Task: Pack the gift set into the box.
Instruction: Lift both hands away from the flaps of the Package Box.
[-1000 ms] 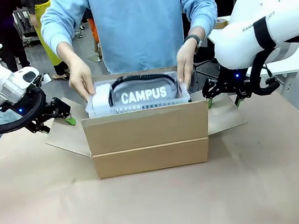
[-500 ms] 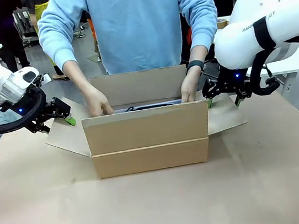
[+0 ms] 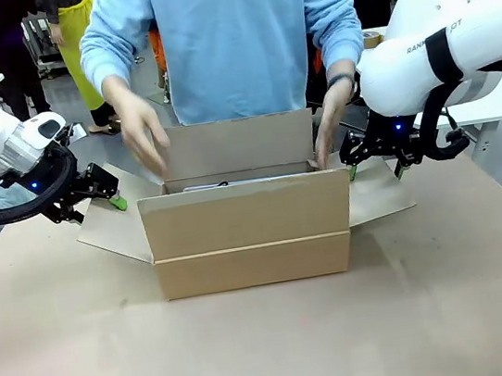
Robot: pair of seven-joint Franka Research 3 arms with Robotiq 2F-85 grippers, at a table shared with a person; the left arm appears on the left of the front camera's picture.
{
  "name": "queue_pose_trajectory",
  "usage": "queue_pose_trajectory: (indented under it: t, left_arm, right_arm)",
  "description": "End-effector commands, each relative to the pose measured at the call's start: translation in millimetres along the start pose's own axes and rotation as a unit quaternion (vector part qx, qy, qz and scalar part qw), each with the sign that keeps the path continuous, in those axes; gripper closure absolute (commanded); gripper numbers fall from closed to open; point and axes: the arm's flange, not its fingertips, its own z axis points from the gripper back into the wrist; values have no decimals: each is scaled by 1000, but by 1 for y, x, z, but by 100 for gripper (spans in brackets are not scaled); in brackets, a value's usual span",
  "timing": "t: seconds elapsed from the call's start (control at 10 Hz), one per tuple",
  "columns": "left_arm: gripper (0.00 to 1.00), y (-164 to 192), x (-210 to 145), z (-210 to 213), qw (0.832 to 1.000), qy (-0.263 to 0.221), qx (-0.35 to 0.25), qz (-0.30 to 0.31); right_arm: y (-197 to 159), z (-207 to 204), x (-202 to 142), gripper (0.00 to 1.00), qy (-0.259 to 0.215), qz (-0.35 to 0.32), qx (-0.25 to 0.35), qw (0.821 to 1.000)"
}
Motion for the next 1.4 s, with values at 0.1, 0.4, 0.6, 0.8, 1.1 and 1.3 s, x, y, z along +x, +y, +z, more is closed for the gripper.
queue_pose_trajectory:
  t: [0.1,0.4,0.6,0.8,1.1,1.3]
  left_arm:
    - [0,0,-3,1,1000,0,8,3]
    - [0,13,-16,79,988,-5,-151,6]
    - [0,52,-34,134,949,-6,-316,-2]
    - [0,107,-45,152,894,-1,-448,-15]
    - [0,184,-30,114,833,-1,-545,96]
    - [0,177,-66,125,843,-17,-535,57]
  right_arm:
    - [3,2,0,0,-3,-9,-11,1000]
    - [-48,60,-8,0,40,19,126,991]
    - [-113,101,-20,0,64,37,269,960]
    - [-182,107,-33,0,71,33,425,902]
    - [-249,55,-37,0,69,-76,586,804]
    - [-227,109,-51,0,44,6,511,859]
